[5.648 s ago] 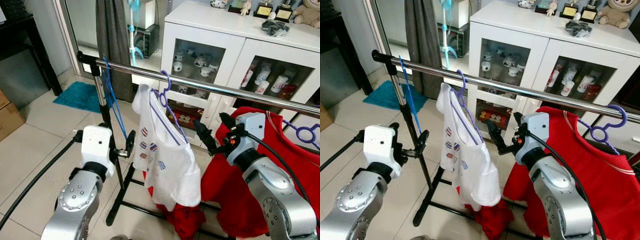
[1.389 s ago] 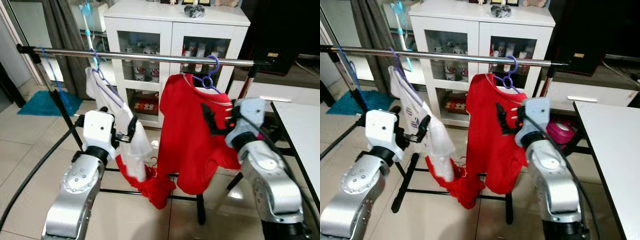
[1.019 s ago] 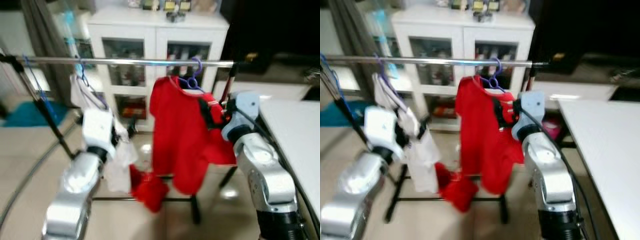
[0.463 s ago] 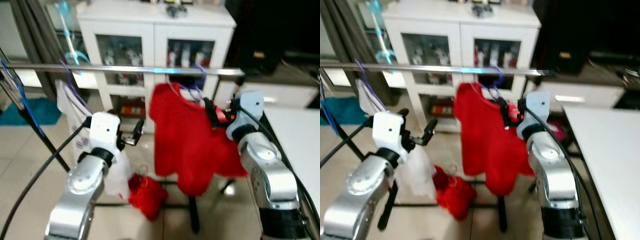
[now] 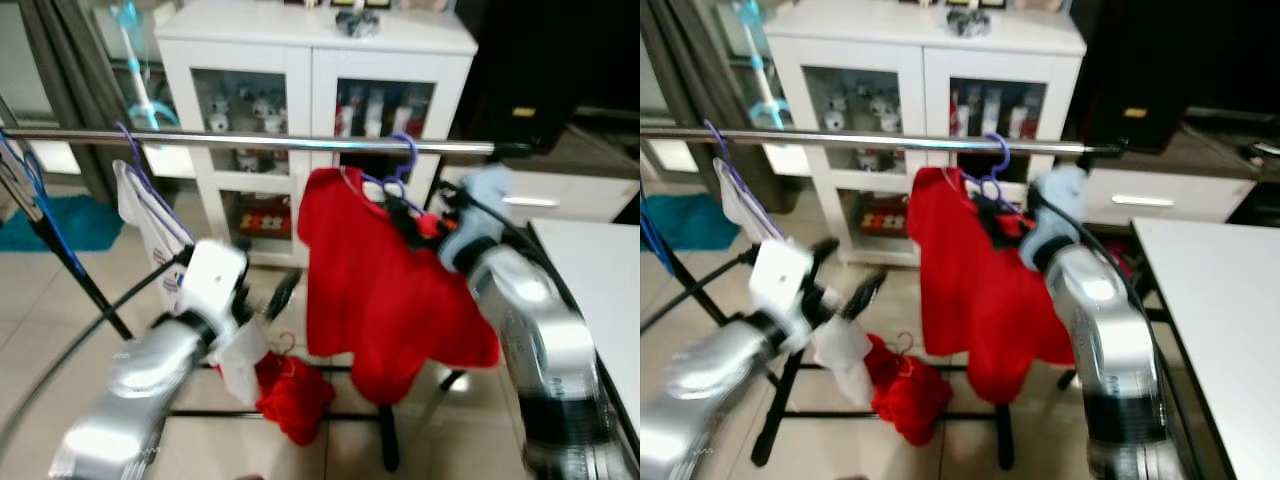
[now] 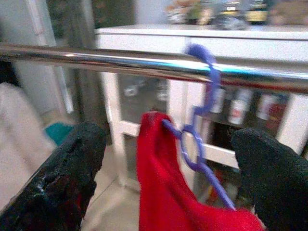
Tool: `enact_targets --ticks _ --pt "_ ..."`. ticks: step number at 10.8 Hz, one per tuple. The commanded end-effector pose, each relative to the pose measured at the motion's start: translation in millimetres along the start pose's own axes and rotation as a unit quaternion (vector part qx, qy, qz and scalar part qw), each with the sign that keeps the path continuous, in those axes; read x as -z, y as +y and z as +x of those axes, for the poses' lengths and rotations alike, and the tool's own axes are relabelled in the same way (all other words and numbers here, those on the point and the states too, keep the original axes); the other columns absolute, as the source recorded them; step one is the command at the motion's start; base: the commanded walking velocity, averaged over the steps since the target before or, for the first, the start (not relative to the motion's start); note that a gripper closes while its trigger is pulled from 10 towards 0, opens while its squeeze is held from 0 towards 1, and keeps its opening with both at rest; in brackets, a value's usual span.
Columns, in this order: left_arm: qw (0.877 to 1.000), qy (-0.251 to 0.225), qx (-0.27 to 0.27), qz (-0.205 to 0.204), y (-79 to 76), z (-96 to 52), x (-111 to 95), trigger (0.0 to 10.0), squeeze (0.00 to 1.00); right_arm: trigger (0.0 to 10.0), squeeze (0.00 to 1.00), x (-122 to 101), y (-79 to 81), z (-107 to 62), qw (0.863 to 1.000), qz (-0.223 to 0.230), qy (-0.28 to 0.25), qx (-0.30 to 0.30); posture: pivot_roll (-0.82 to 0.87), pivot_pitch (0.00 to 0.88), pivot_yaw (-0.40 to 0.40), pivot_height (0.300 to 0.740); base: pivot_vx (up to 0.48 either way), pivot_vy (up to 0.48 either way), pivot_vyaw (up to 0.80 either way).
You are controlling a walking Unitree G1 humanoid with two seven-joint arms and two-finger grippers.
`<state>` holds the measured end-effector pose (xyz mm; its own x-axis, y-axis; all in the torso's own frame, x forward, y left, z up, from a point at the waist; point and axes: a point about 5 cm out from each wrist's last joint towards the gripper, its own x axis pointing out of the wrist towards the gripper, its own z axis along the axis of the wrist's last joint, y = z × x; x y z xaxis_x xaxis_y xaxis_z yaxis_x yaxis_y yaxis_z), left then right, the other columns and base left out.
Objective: Hang hanger
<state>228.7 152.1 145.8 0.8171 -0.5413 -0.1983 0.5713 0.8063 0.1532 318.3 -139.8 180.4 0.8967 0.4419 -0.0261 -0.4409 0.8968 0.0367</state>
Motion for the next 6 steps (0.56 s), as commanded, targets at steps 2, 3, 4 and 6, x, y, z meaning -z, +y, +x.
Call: enact_targets --ticks 2,3,4,6 --pt "0.998 0.005 0.064 -0.001 -7.4 -5.5 -3.7 10.0 0.00 10.0 0.00 5.2 -4.4 9.7 0.999 0.002 0.027 -0.047 0.01 0.000 -0.006 0.740 0.000 0.000 0.00" --pt "0.994 0.015 0.109 -0.003 -13.7 -10.7 -4.1 10.0 0.00 10.0 0.00 5.7 -3.9 19.2 0.994 -0.003 0.041 -0.097 0.02 0.000 -0.008 0.740 0.000 0.000 0.00" --pt "0.991 0.025 0.129 -0.004 -17.7 -13.0 -2.3 10.0 0.00 10.0 0.00 5.3 -5.2 28.1 0.990 -0.015 0.056 -0.125 0.02 0.000 -0.010 0.740 0.000 0.000 0.00" --pt "0.990 0.028 0.137 -0.005 -21.0 -13.3 -1.1 10.0 0.00 10.0 0.00 5.6 -10.9 41.6 0.991 -0.033 0.076 -0.103 0.02 0.000 -0.012 0.740 0.000 0.000 0.00"
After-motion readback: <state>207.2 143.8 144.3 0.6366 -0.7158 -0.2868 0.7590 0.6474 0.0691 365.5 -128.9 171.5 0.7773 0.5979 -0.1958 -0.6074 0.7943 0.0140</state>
